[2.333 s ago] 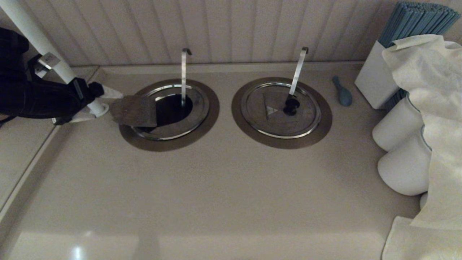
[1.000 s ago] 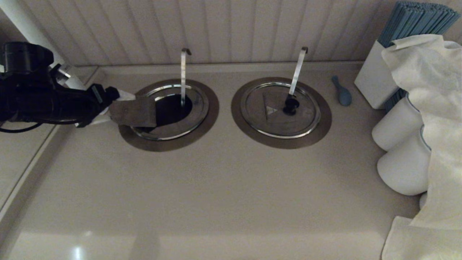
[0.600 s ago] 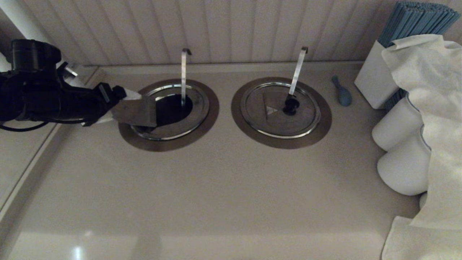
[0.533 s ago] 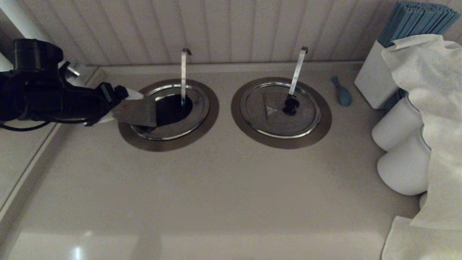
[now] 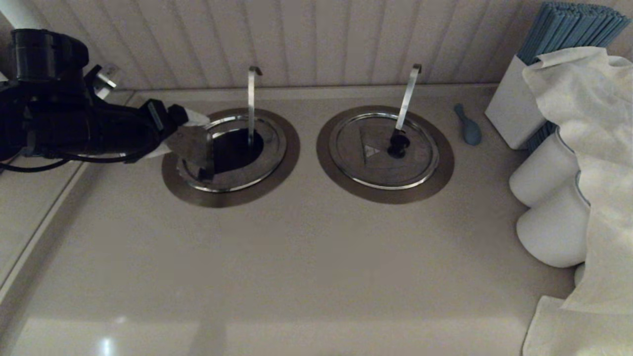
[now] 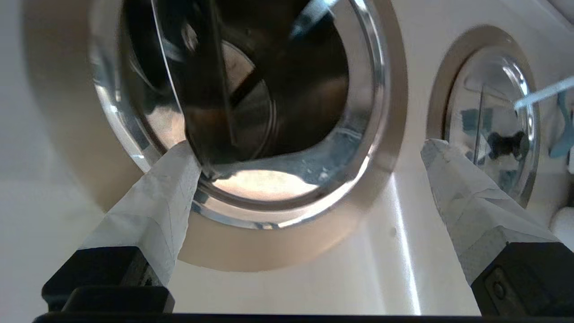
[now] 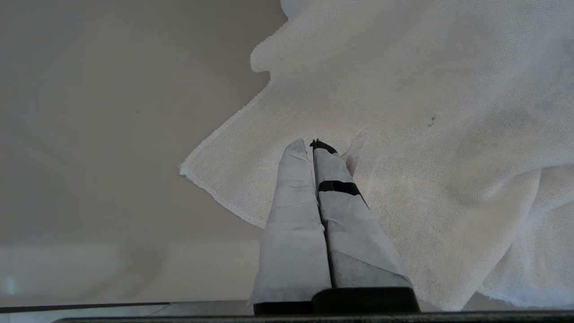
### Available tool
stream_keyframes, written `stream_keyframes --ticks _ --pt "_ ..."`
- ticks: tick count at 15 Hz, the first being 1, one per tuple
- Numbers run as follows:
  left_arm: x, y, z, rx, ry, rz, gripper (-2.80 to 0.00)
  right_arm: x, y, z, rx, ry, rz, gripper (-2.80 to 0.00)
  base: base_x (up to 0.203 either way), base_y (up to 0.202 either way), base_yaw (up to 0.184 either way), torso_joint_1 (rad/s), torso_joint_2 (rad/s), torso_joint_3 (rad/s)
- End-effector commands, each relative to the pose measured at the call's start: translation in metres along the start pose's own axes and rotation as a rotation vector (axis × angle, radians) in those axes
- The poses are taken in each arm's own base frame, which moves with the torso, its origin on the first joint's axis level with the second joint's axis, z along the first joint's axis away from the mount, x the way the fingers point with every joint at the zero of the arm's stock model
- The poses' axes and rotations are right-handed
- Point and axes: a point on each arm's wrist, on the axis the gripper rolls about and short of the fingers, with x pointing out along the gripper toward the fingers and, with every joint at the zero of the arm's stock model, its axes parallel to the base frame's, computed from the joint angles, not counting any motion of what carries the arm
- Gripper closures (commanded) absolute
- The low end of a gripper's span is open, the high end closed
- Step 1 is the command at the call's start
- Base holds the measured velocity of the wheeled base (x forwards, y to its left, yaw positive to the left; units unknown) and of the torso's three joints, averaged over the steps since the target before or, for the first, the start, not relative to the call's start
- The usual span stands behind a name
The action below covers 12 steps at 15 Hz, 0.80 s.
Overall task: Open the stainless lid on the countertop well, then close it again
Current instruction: Close the lid
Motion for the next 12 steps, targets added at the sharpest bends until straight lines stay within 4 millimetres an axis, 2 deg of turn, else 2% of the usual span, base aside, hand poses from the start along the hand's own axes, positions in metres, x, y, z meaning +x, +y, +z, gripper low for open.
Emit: stream_keyframes --ticks 1,6,9,12 --pt "-0.001 -0.009 -0.005 0.01 0.011 -0.016 -2.8 0.0 0.0 0.0 0.0 0.002 0.001 0.0 0.0 0.0 0.0 0.0 0.0 0.0" --pt "0.014 -0.027 -0.026 0.034 0.061 -0.016 -2.8 0.0 0.0 0.0 0.0 0.001 0.0 0.0 0.0 0.0 0.0 0.0 0.0 0.0" --pt "0.036 -0.039 -0.05 0.068 0.063 -0.005 -2.8 0.0 0.0 0.0 0.0 0.002 0.0 0.0 0.0 0.0 0.0 0.0 0.0 0.0" --pt "0.054 -0.048 -0.059 0.09 -0.008 0.017 -2.8 0.0 0.0 0.0 0.0 0.001 0.0 0.0 0.0 0.0 0.0 0.0 0.0 0.0"
